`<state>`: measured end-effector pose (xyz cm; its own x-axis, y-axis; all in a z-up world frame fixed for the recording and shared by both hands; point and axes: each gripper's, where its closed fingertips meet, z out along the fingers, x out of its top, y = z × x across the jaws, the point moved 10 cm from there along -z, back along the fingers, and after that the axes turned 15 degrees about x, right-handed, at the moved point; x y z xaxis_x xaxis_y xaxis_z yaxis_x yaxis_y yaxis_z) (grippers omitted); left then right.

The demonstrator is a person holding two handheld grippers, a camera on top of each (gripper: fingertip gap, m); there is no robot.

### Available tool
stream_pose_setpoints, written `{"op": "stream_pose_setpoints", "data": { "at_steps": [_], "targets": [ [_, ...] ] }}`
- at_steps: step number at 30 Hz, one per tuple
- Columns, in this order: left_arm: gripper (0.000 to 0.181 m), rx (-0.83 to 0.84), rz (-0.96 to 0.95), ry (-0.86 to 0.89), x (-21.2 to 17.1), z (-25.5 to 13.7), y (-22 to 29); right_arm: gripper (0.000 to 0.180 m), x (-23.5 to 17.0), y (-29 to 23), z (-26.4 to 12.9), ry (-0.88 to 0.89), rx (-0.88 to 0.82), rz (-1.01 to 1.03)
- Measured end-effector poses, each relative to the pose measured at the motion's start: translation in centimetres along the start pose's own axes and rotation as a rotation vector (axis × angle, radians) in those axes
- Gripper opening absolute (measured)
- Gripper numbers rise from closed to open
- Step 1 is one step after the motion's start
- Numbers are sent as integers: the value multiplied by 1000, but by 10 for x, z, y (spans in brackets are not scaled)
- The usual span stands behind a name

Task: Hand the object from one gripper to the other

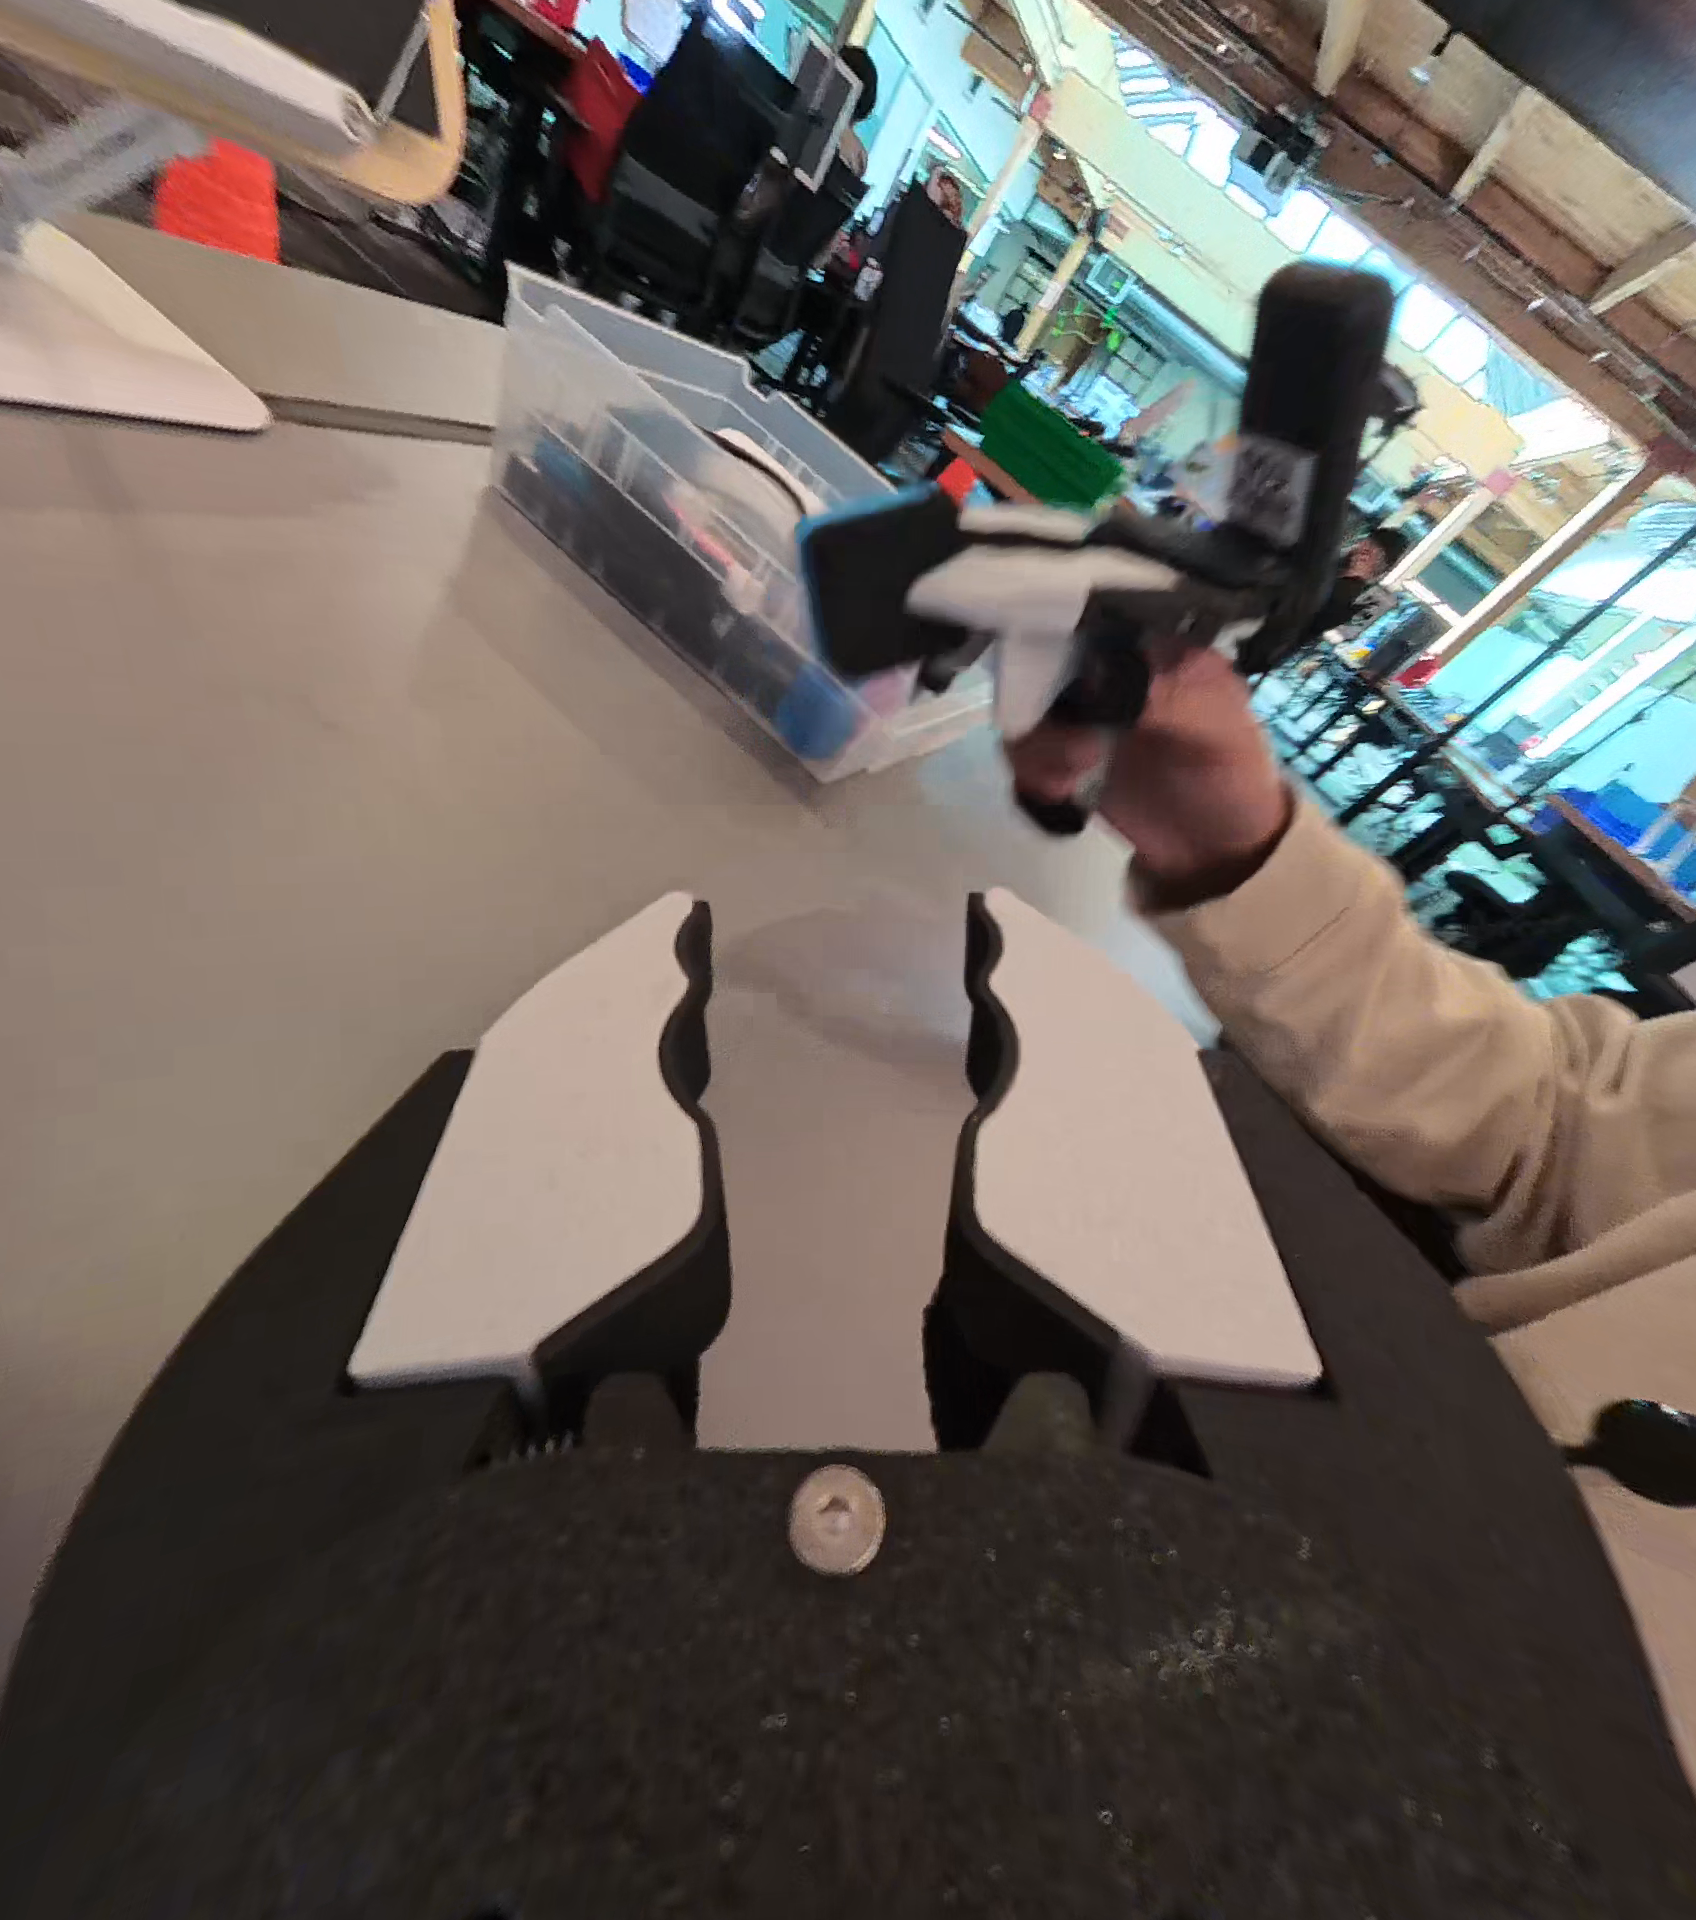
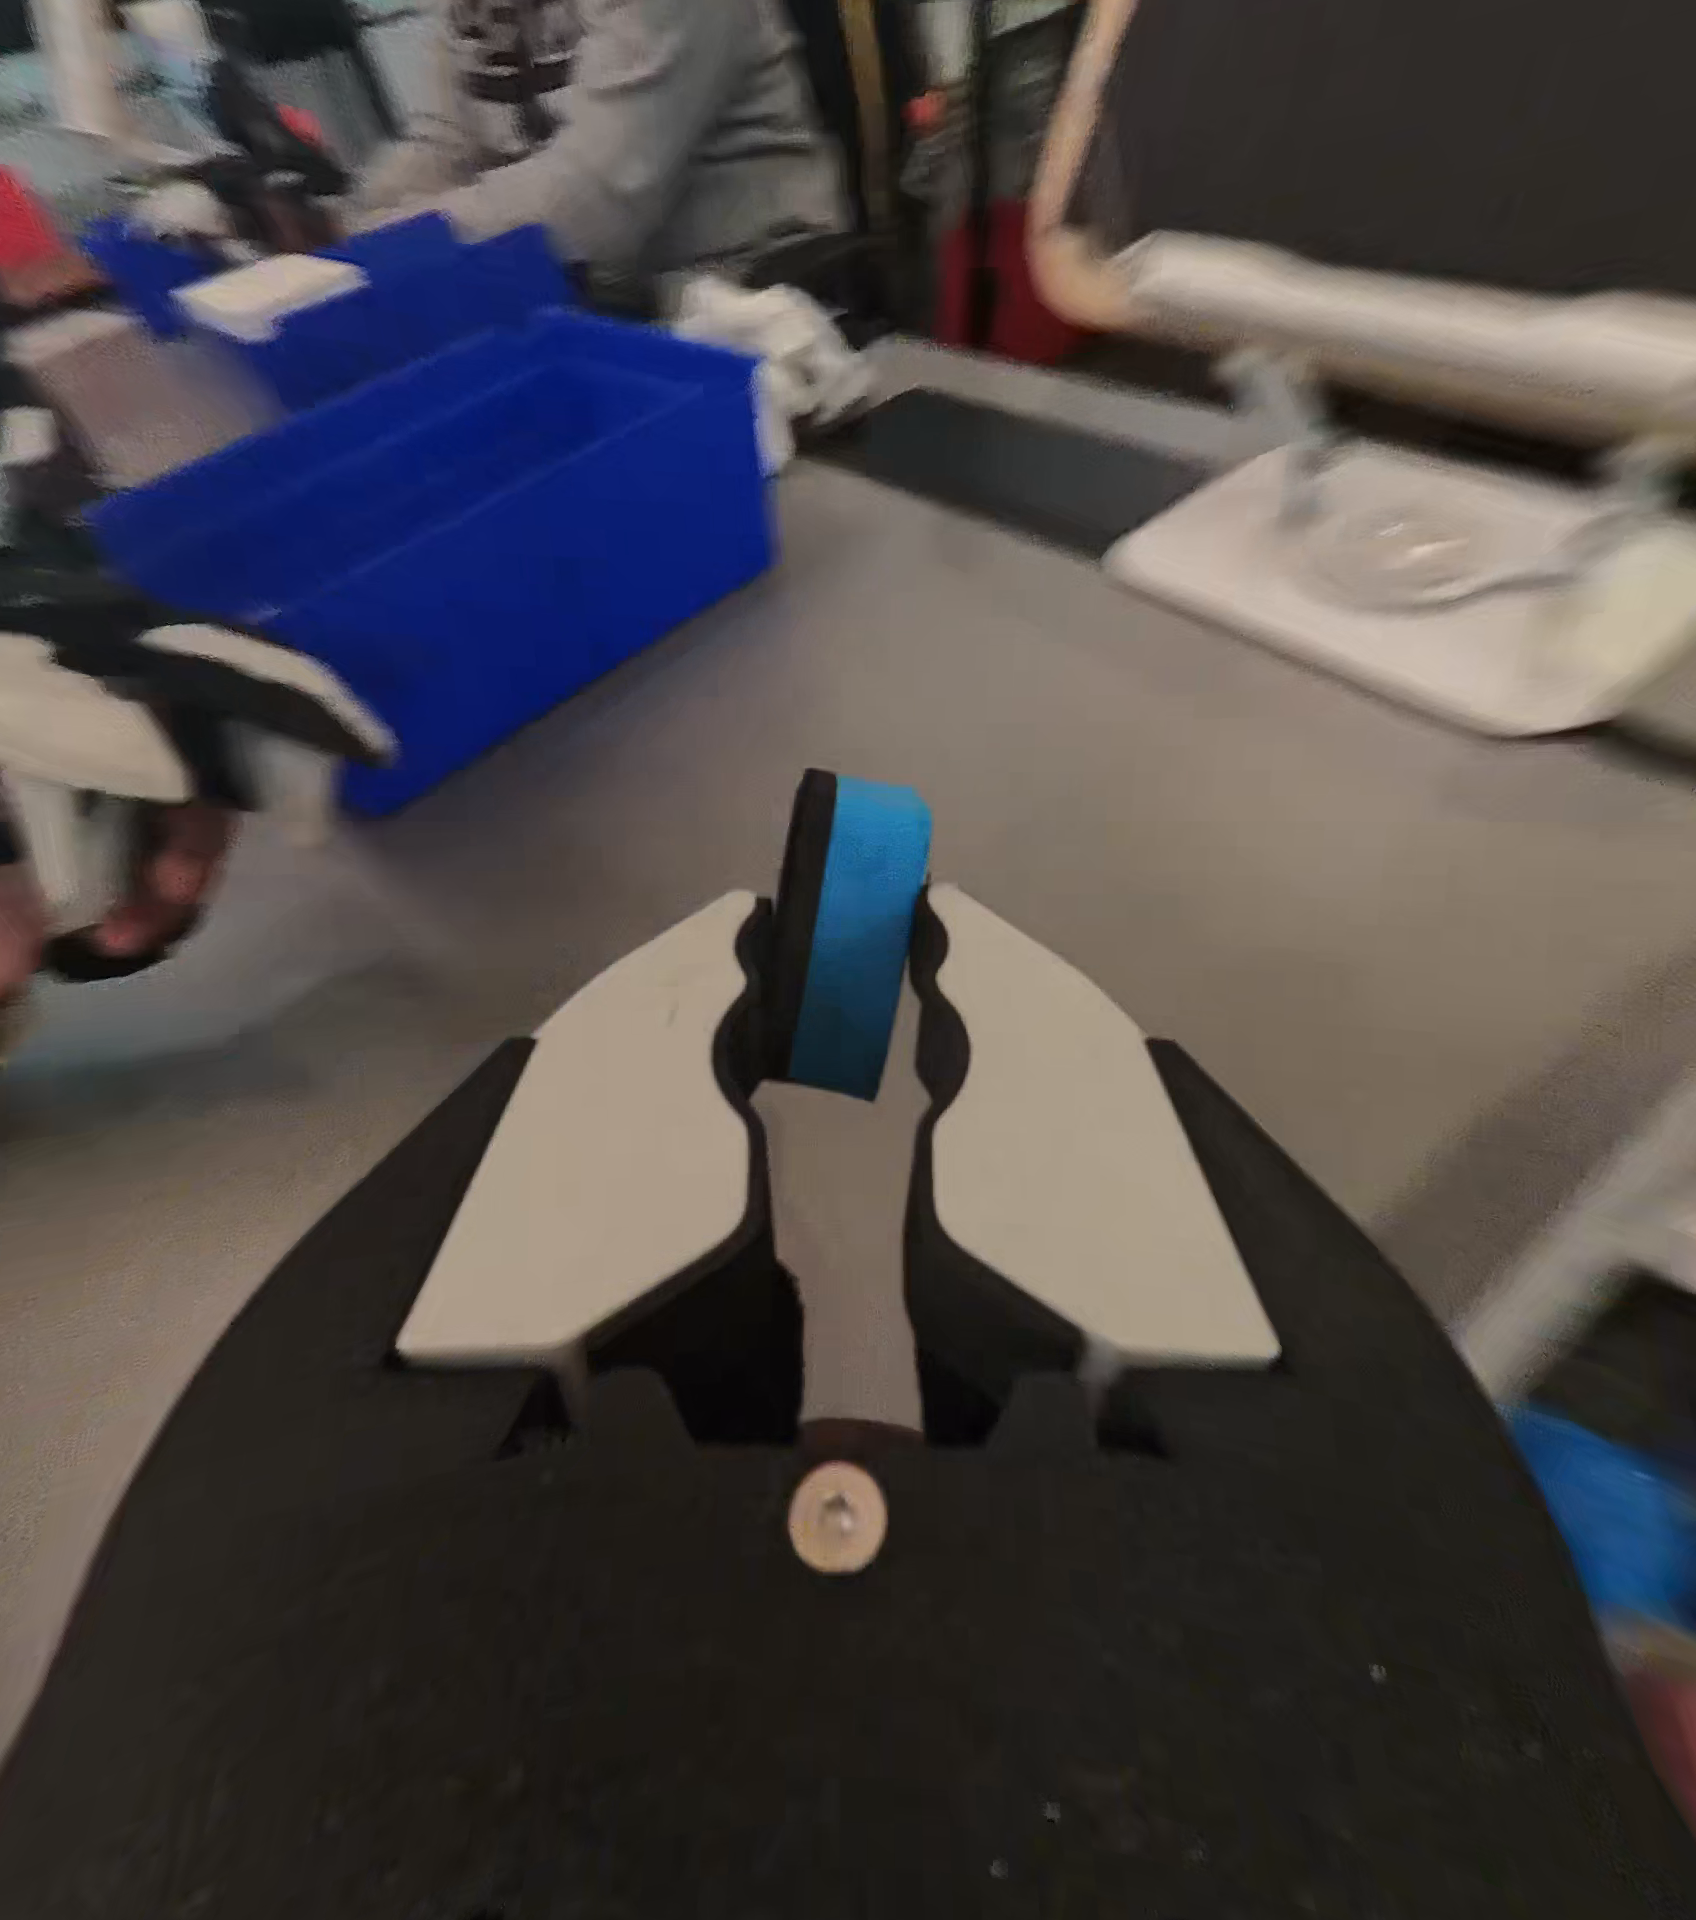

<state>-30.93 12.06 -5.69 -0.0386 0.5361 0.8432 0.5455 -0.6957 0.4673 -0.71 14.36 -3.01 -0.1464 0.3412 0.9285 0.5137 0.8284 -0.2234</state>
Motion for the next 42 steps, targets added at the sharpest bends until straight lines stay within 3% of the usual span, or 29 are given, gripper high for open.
{"op": "stream_pose_setpoints", "data": {
  "at_steps": [3,6,9,14,17,18,20,22,24,29,33,37,42],
  "targets": [
    [47,78,73,2,0,-3,-4,25,28,39,-62,-45,-247,4],
    [52,127,133,-11,-1,-1,-4,25,18,93,-89,-389,-369,212],
    [54,136,171,-8,-1,4,1,25,6,131,-84,-543,-321,327],
    [55,143,201,-40,-3,6,8,25,-7,154,-59,-894,-224,320],
    [52,167,218,-73,-5,6,7,25,-5,154,-50,-923,-260,253],
    [52,170,216,-83,-6,6,7,30,-5,152,-51,-924,-271,224],
    [52,176,207,-84,-7,2,8,57,3,140,-60,-890,-390,150],
    [52,181,199,-64,-7,-4,11,60,15,112,-73,-778,-474,24],
    [52,199,208,-52,-9,-9,14,52,20,71,-81,-560,-484,-59],
    [62,270,301,-84,-14,-8,17,49,-49,-37,-63,-37,-88,-38],
    [70,285,295,-97,-13,-2,16,44,-93,-69,-50,-63,-126,-221],
    [67,288,252,13,2,-13,14,40,-91,-74,-43,-39,-126,-304],
    [59,473,217,-25,46,-68,-16,39,-94,-72,-47,-46,-132,-272]
  ]
}}
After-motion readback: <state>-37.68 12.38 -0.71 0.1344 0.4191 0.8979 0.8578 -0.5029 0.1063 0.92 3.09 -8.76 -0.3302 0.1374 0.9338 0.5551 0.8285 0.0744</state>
